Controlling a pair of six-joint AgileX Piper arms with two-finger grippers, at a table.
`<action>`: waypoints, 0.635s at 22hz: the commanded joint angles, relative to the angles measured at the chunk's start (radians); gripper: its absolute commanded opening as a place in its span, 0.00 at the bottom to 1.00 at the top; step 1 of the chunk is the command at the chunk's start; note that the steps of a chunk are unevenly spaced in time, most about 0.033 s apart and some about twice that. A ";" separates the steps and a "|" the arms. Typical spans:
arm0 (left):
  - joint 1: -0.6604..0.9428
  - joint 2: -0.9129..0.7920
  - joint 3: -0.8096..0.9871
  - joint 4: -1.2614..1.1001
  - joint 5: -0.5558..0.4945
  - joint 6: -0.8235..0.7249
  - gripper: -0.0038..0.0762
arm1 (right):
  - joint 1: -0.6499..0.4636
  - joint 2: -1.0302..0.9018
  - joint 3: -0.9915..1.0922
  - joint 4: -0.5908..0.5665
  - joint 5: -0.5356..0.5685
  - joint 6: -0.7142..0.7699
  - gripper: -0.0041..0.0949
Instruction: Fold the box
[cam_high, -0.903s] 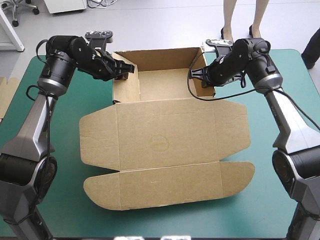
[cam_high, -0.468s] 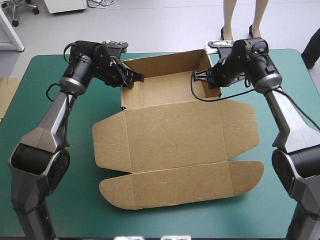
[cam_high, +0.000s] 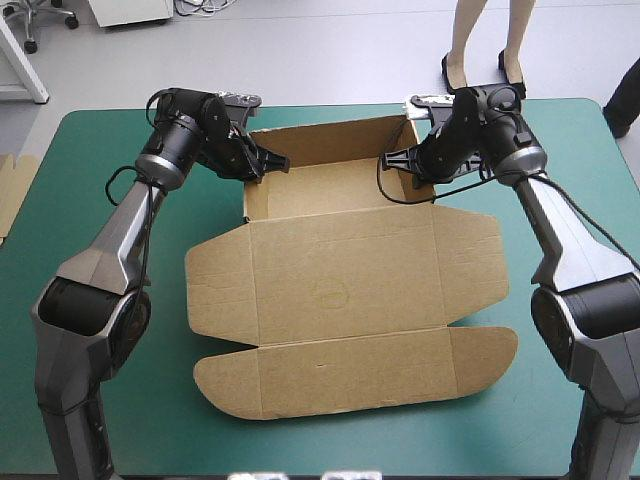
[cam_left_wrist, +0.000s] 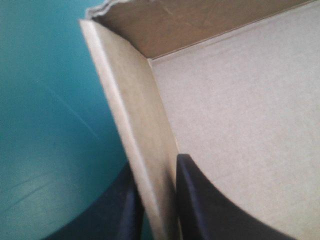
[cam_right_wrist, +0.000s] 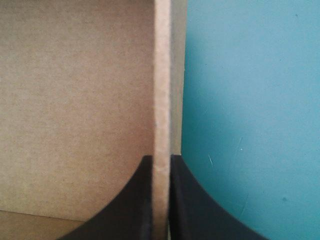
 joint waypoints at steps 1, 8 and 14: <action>-0.006 -0.051 -0.029 0.001 0.047 -0.006 0.10 | 0.002 -0.048 -0.037 0.055 -0.013 0.010 0.05; -0.006 -0.023 -0.029 0.040 0.044 0.010 0.04 | 0.002 -0.037 -0.038 0.048 -0.002 0.000 0.05; -0.076 0.017 -0.029 0.253 -0.058 -0.045 0.04 | 0.002 0.007 -0.038 -0.012 -0.026 -0.032 0.05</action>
